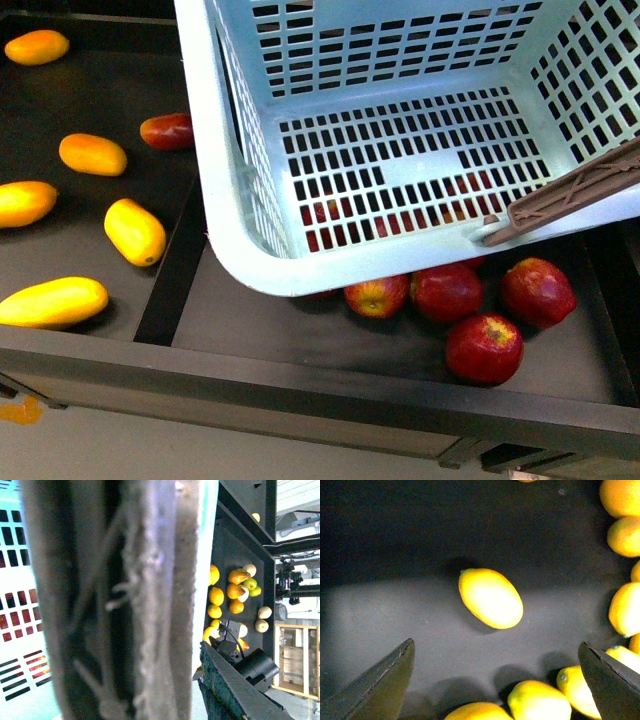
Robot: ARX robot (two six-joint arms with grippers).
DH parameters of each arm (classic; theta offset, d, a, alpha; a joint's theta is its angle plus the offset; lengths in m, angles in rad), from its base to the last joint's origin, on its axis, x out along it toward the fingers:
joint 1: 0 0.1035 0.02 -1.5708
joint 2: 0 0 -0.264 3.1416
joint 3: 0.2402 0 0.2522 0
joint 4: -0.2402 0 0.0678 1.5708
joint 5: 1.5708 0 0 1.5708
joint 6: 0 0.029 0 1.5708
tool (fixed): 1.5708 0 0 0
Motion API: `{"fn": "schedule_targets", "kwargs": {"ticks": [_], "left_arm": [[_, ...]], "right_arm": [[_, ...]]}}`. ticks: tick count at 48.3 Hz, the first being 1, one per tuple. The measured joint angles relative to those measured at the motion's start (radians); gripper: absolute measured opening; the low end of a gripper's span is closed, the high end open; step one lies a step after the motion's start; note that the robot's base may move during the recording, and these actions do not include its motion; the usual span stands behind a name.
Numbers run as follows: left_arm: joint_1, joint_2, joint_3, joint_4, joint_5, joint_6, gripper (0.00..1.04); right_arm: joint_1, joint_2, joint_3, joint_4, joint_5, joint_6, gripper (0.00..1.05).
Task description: Pick lemon and mango into basket
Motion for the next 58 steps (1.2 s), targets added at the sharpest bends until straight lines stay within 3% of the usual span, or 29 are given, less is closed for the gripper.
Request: {"fn": "schedule_targets", "kwargs": {"ticks": [9,17,58], "left_arm": [[0.000,0.000,0.000,0.000,-0.004,0.000,0.28],[0.000,0.000,0.000,0.000,-0.004,0.000,0.28],[0.000,0.000,0.000,0.000,-0.001,0.000,0.28]], "right_arm": [[0.002,0.114,0.117,-0.087,0.003,-0.152,0.96],[-0.001,0.203,0.201,-0.143,0.005,-0.197,0.96],[-0.031,0.491,0.570,-0.310,-0.014,-0.135,0.96]]}}
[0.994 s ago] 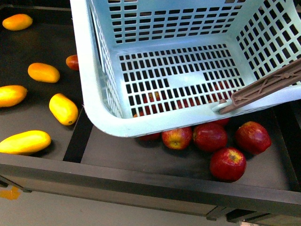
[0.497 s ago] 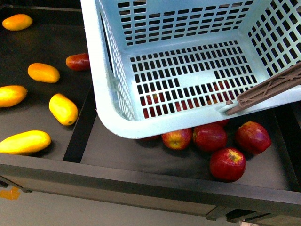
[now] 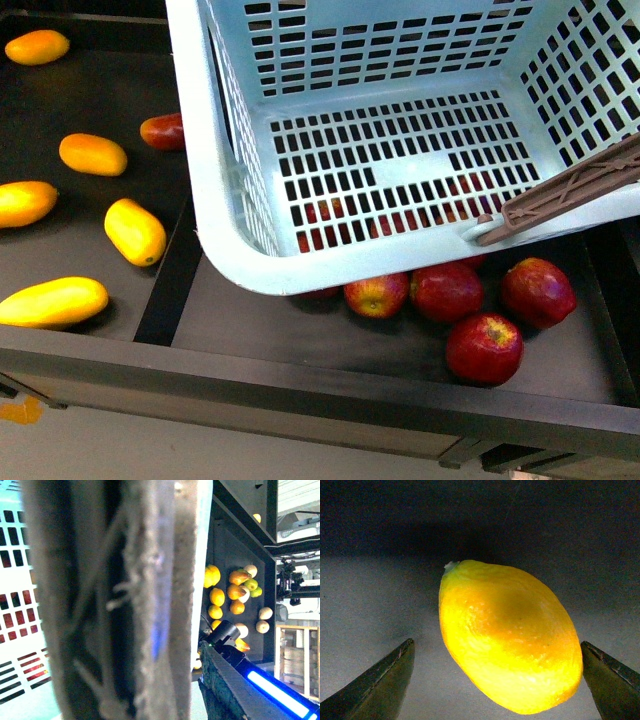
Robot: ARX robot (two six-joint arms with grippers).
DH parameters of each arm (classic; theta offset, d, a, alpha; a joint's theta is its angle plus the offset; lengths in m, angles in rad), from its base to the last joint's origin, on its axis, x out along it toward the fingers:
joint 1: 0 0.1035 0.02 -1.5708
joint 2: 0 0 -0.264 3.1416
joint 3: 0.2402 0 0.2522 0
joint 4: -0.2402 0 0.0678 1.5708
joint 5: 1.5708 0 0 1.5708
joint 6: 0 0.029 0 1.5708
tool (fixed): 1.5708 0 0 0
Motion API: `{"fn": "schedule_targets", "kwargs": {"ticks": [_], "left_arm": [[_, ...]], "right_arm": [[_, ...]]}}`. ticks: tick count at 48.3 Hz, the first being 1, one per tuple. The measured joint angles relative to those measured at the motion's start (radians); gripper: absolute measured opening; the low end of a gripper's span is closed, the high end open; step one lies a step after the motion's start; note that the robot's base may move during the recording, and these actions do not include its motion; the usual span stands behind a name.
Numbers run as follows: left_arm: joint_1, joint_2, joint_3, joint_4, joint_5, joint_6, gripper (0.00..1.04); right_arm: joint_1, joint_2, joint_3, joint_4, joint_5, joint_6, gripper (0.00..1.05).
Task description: Pick lemon and mango into basket
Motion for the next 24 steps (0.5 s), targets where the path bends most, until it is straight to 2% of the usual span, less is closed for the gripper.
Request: {"fn": "schedule_targets", "kwargs": {"ticks": [6,11,18,24], "left_arm": [[0.000,0.000,0.000,0.000,-0.001,0.000,0.28],[0.000,0.000,0.000,0.000,-0.002,0.000,0.28],[0.000,0.000,0.000,0.000,-0.002,0.000,0.28],[0.000,0.000,0.000,0.000,-0.002,0.000,0.28]], "right_arm": [[-0.003,0.018,0.018,-0.016,-0.003,0.000,0.96],[-0.005,0.020,0.018,-0.022,0.001,0.000,0.82],[-0.005,0.020,0.012,-0.027,0.001,0.001,0.57],[-0.005,-0.009,-0.037,-0.008,-0.010,0.026,0.49]]}}
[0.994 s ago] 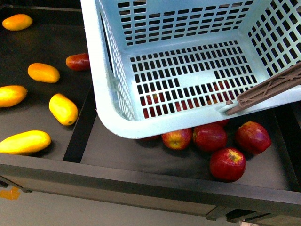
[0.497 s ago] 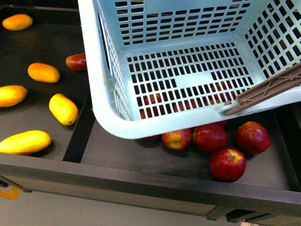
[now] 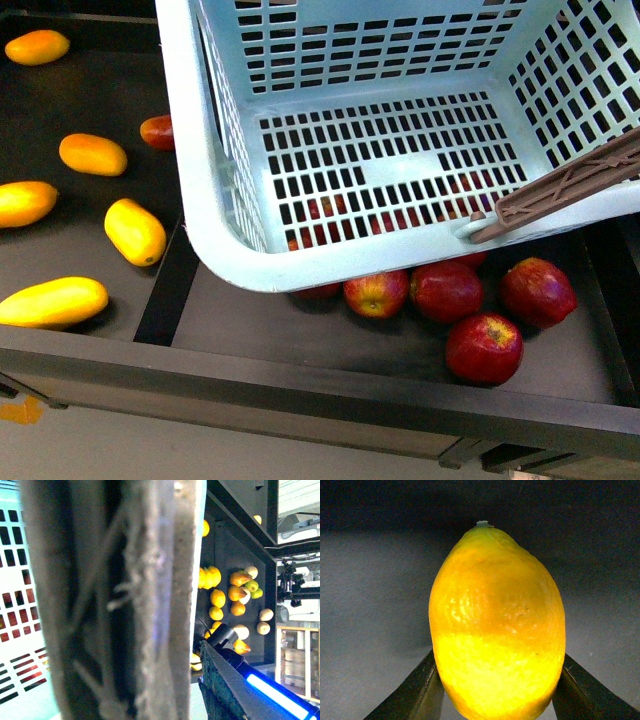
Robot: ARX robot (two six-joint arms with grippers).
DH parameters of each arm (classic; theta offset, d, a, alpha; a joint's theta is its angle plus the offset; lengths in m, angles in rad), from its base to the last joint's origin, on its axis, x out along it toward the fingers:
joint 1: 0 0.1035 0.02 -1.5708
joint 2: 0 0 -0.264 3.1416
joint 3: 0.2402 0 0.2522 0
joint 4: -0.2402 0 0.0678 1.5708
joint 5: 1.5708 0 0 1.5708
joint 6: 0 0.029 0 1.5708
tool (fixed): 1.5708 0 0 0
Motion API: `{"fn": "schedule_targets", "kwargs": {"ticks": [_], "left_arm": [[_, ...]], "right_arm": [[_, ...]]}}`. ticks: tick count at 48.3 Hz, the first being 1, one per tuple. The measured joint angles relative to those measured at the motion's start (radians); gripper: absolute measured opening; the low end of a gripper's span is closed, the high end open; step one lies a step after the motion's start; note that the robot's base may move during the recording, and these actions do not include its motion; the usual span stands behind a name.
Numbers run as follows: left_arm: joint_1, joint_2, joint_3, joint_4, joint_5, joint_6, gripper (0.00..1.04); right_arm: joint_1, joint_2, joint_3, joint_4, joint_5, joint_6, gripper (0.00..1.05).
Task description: Pick lemon and mango into basket
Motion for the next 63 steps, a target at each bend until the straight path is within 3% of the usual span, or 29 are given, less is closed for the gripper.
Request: {"fn": "schedule_targets", "kwargs": {"ticks": [5,15,22,32,45,63], "left_arm": [[0.000,0.000,0.000,0.000,0.001,0.000,0.28],[0.000,0.000,0.000,0.000,0.001,0.000,0.28],[0.000,0.000,0.000,0.000,0.000,0.000,0.27],[0.000,0.000,0.000,0.000,0.000,0.000,0.27],[0.000,0.000,0.000,0.000,0.000,0.000,0.27],[0.000,0.000,0.000,0.000,0.000,0.000,0.27]], "right_arm": [[0.001,-0.040,-0.056,0.020,-0.029,0.022,0.48],[0.016,-0.285,-0.272,0.118,-0.207,0.119,0.48],[0.037,-0.541,-0.460,0.205,-0.370,0.243,0.48],[0.088,-0.842,-0.665,0.293,-0.483,0.410,0.48],[0.295,-1.150,-0.793,0.348,-0.436,0.590,0.48],[0.609,-1.094,-0.742,0.387,-0.215,0.618,0.48]]}}
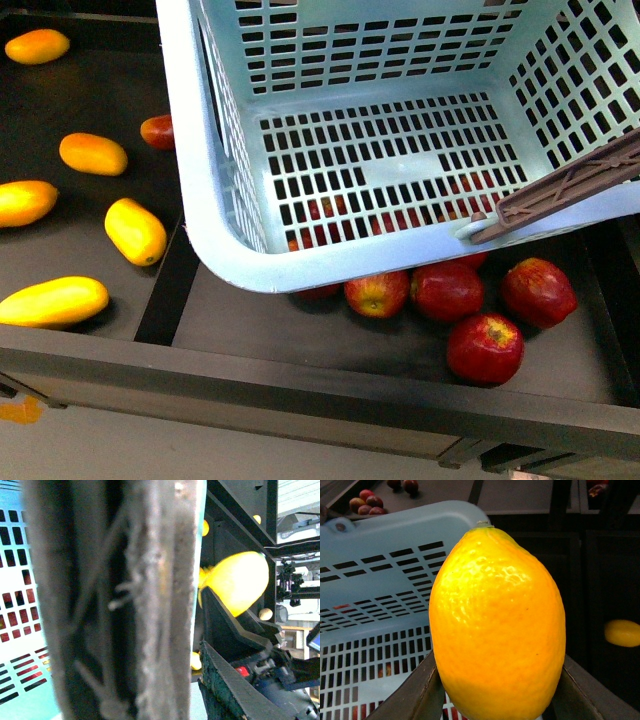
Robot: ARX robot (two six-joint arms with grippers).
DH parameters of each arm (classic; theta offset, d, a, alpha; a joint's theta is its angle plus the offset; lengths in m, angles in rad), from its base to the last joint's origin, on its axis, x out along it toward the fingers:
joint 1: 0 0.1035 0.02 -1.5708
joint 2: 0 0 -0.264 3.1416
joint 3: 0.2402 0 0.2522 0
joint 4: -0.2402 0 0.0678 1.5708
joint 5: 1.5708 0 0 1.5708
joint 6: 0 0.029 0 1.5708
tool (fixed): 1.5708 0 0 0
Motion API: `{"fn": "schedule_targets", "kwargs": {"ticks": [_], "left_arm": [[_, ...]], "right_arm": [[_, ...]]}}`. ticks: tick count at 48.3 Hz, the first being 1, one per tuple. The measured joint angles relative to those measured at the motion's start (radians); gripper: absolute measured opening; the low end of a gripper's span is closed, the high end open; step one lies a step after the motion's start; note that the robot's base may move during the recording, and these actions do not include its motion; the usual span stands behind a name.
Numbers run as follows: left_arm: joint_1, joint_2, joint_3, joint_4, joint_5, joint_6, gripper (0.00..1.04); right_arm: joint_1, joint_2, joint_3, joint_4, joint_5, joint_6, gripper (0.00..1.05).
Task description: Pick lemon and mango into basket
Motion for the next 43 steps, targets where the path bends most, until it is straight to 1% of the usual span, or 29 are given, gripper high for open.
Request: {"fn": "schedule_targets", "kwargs": {"ticks": [8,12,15,19,24,26,29,35,43], "left_arm": [[0.000,0.000,0.000,0.000,-0.001,0.000,0.27],[0.000,0.000,0.000,0.000,-0.001,0.000,0.27],[0.000,0.000,0.000,0.000,0.000,0.000,0.27],[0.000,0.000,0.000,0.000,-0.002,0.000,0.27],[0.000,0.000,0.000,0.000,-0.001,0.000,0.27],[0.000,0.000,0.000,0.000,-0.001,0.000,0.27],[0.000,0.000,0.000,0.000,-0.001,0.000,0.27],[0.000,0.000,0.000,0.000,-0.001,0.001,0.27],[0.000,0.000,0.000,0.000,0.010,-0.002,0.27]], "right_arm": [[0.077,0.081,0.051,0.019,0.083,0.022,0.48],[0.098,0.107,0.061,0.028,0.098,0.033,0.49],[0.109,0.119,0.060,0.033,0.109,0.040,0.56],[0.122,0.127,0.055,0.053,0.141,0.056,0.72],[0.119,0.122,0.042,0.069,0.158,0.073,0.84],[0.113,0.112,0.030,0.076,0.164,0.087,0.91],[0.106,0.096,0.015,0.078,0.170,0.095,0.97],[0.077,0.036,-0.025,0.080,0.175,0.115,0.96],[0.007,-0.093,-0.091,0.080,0.190,0.142,0.96]]}}
